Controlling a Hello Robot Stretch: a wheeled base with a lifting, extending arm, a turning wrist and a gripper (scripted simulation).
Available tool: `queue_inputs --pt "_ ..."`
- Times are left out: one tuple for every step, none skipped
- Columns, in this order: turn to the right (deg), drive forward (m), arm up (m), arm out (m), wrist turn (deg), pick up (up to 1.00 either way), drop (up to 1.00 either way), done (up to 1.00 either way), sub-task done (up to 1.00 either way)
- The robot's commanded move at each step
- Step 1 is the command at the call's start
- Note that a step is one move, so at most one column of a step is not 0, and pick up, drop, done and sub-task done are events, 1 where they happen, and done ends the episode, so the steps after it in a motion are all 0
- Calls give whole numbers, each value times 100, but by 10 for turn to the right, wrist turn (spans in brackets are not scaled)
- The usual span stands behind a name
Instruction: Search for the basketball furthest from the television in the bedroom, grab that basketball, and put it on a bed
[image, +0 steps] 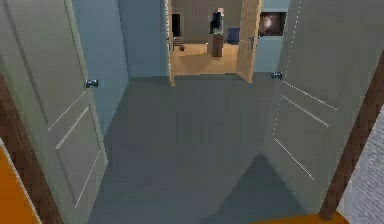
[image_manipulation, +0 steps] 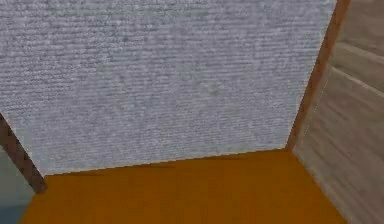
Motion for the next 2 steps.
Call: queue_inputs --pt "0 100 0 0 0 0 0 0 0" --pt "0 100 0 0 0 0 0 0 0"
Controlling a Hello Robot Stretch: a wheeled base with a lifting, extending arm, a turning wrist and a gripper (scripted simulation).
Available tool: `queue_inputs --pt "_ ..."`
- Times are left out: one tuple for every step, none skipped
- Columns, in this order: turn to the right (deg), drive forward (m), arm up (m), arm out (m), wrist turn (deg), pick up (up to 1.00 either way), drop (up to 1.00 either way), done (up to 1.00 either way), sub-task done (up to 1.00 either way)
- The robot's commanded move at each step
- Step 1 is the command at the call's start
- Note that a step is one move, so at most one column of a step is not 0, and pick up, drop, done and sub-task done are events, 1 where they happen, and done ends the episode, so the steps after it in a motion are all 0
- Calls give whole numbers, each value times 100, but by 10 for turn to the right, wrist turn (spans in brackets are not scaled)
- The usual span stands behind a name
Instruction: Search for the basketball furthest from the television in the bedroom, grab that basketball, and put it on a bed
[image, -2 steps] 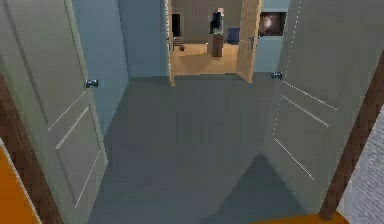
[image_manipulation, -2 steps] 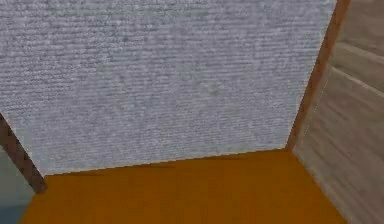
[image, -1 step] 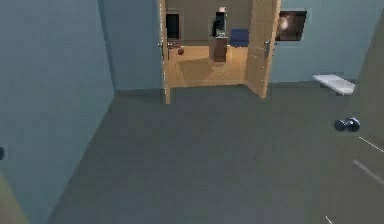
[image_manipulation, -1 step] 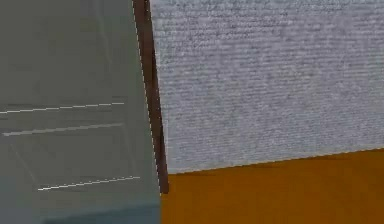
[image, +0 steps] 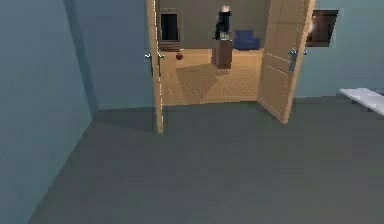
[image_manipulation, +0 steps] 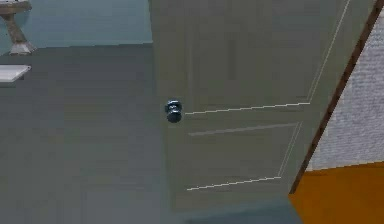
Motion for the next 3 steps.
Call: queue_inputs --pt "-60 0 0 0 0 0 0 0 0" --pt "0 15 0 0 0 0 0 0 0" --pt "120 0 0 0 0 0 0 0 0"
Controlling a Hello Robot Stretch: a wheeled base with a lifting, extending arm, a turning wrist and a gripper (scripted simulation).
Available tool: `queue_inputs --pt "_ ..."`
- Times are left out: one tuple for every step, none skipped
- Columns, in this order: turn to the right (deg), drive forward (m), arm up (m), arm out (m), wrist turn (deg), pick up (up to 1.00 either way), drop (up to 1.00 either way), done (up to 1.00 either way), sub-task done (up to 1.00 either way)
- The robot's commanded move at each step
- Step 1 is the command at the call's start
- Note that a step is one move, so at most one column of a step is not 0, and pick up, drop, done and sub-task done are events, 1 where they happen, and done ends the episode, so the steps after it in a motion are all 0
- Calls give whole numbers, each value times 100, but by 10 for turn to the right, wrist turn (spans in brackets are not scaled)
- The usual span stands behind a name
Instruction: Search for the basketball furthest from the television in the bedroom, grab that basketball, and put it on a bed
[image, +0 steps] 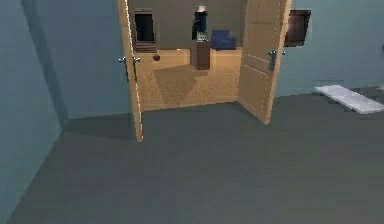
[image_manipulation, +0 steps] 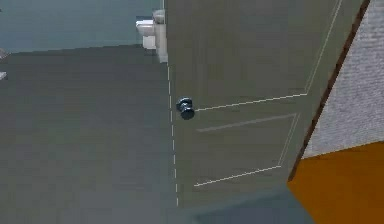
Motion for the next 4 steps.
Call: queue_inputs --pt "0 100 0 0 0 0 0 0 0" --pt "0 100 0 0 0 0 0 0 0" --pt "0 100 0 0 0 0 0 0 0" --pt "0 100 0 0 0 0 0 0 0"
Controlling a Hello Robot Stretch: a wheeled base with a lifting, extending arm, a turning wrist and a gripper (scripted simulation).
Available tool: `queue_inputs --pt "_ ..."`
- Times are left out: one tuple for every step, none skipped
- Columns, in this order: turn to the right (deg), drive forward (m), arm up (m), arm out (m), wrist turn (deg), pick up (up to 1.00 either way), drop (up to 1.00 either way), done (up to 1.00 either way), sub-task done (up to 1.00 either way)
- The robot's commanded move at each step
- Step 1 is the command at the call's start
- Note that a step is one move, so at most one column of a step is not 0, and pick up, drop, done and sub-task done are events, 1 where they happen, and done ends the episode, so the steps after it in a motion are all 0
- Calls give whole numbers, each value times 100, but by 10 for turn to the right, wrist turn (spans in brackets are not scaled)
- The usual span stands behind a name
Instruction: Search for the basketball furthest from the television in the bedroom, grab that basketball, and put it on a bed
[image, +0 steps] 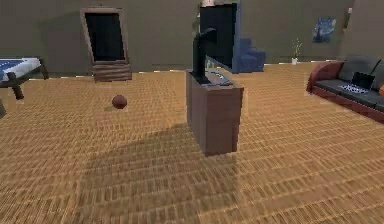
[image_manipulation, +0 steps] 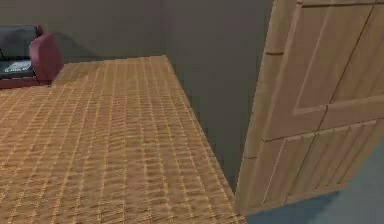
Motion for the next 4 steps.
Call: queue_inputs --pt "0 100 0 0 0 0 0 0 0" --pt "120 0 0 0 0 0 0 0 0" --pt "0 10 0 0 0 0 0 0 0" --pt "-450 0 0 0 0 0 0 0 0"
